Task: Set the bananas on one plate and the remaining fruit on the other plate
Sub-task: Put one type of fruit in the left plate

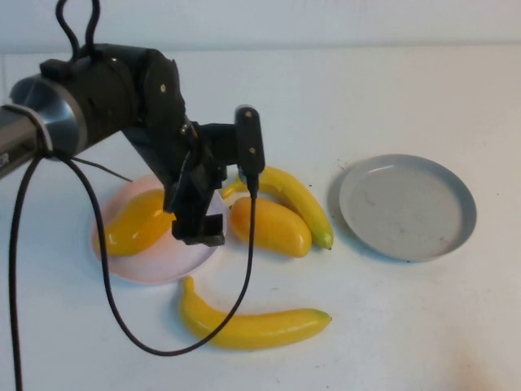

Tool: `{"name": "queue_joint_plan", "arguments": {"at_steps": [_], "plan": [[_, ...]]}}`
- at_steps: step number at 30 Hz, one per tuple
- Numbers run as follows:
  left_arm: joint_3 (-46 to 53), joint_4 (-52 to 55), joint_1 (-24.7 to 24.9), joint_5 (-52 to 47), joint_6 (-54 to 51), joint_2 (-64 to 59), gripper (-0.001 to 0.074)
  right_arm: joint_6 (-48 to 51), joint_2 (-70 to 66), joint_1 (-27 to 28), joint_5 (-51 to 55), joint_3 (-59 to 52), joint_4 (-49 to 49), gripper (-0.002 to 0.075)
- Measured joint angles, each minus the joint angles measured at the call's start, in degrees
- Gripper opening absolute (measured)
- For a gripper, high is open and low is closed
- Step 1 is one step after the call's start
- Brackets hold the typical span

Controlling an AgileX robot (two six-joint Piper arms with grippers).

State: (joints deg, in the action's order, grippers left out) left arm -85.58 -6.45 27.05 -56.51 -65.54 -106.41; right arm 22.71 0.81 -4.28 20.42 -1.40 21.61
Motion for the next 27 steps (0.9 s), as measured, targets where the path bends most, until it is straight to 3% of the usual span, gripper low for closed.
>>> {"name": "queue_joint_plan", "arguments": {"at_steps": [11,27], "plan": [[0.00,-3.82,8.58,10.45,-10.31,-0.35,0.0669,0.00,0.00,0.00,0.00,0.00,0.00,-0.0015],[0.00,-4.62,9.16,12.67,-12.17,-7.17,0.0669,0.00,0.00,0.00,0.00,0.00,0.00,-0.0015]]}}
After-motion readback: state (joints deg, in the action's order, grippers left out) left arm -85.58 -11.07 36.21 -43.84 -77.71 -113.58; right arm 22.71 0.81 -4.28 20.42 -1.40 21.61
